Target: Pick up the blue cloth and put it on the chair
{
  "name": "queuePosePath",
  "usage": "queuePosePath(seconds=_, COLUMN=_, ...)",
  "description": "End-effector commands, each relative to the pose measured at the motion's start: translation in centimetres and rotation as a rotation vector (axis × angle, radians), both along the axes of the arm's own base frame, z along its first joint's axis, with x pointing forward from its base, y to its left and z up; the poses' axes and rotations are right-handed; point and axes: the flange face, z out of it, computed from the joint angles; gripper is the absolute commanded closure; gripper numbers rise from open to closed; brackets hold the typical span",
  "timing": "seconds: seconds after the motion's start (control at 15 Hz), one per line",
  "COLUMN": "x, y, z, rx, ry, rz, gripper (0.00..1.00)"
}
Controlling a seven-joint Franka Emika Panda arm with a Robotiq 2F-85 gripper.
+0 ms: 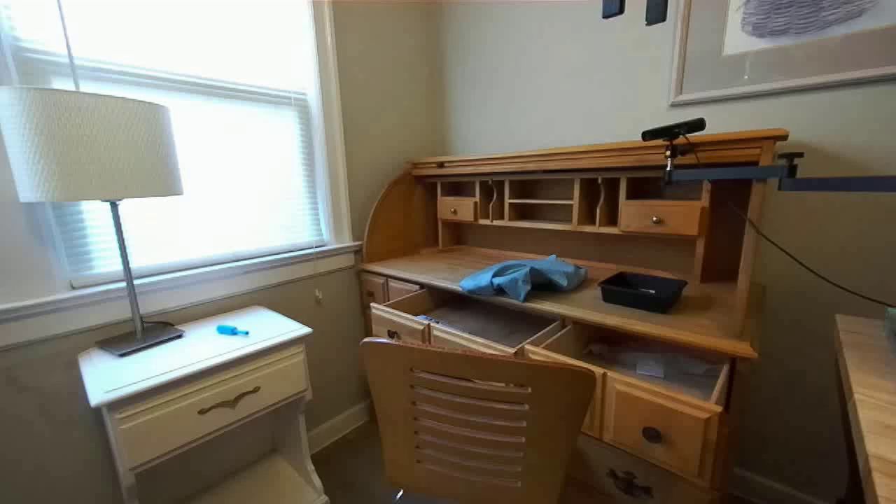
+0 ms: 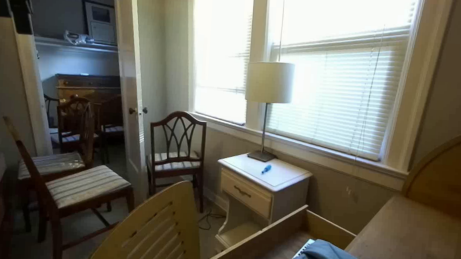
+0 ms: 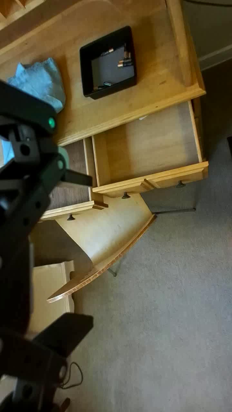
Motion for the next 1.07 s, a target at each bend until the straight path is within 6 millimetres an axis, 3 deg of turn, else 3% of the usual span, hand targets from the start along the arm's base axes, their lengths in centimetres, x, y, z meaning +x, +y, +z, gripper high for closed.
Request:
queuePosePath(seconds=0.0, x=0.0, y=0.0, z=0.1, rx=-0.001, ry=0.001, rz=0.0, gripper=0.0)
queuePosePath(seconds=0.53, x=0.3, y=-0.2, z=0.1, rx=0.007, ry=-0.008, rz=-0.031, gripper=0.0)
queuePosePath(seconds=0.73, x=1.8, y=-2.0, z=0.2, rx=0.015, ry=-0.056, rz=-0.212, gripper=0.0)
queuePosePath(seconds=1.0, x=4.2, y=-6.4, z=-0.3, rx=0.036, ry=-0.085, rz=-0.367, gripper=0.0)
